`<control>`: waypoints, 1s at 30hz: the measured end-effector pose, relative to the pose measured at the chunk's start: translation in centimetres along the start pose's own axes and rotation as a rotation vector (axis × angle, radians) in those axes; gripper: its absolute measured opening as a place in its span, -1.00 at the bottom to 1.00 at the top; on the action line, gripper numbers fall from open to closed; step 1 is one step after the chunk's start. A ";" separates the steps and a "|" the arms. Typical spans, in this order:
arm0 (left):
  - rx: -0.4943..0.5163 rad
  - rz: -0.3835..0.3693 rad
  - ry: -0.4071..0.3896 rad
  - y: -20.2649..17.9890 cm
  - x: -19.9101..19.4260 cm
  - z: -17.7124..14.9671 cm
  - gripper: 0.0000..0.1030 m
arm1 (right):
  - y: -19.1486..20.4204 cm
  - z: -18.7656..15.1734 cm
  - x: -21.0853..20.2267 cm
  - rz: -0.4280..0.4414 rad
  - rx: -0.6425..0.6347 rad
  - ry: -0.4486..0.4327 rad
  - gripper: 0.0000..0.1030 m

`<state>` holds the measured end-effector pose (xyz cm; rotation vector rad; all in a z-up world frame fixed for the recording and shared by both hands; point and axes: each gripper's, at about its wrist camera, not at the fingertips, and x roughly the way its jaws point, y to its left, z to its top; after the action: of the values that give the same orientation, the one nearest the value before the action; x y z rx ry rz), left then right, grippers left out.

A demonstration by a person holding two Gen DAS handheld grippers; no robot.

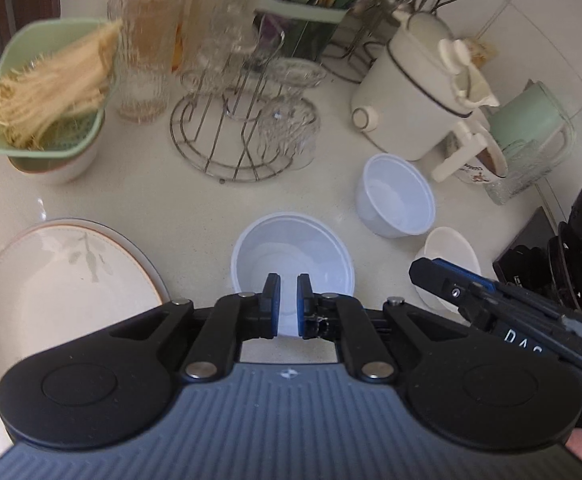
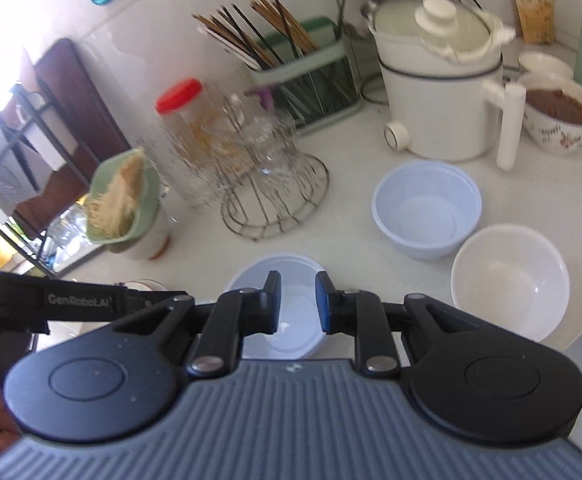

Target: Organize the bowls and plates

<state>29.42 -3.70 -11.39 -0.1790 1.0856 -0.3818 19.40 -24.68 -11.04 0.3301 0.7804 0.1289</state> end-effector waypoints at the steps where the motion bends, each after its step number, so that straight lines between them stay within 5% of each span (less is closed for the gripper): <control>1: 0.003 0.002 -0.006 0.0 -0.5 -0.1 -0.85 | 0.3 0.1 -0.3 0.002 -0.001 -0.003 -0.56; 12: 0.071 -0.004 -0.103 -0.1 -7.0 -1.6 -0.84 | 3.7 -0.6 -4.3 0.025 -0.028 -0.057 -0.56; 30: 0.175 -0.121 -0.159 2.9 -11.2 -4.3 -0.84 | 10.0 -4.4 -8.2 -0.162 -0.049 -0.161 -0.56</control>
<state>21.66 3.48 -5.02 -0.1179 0.8825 -0.5598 10.59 -16.15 -5.09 0.2269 0.6403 -0.0313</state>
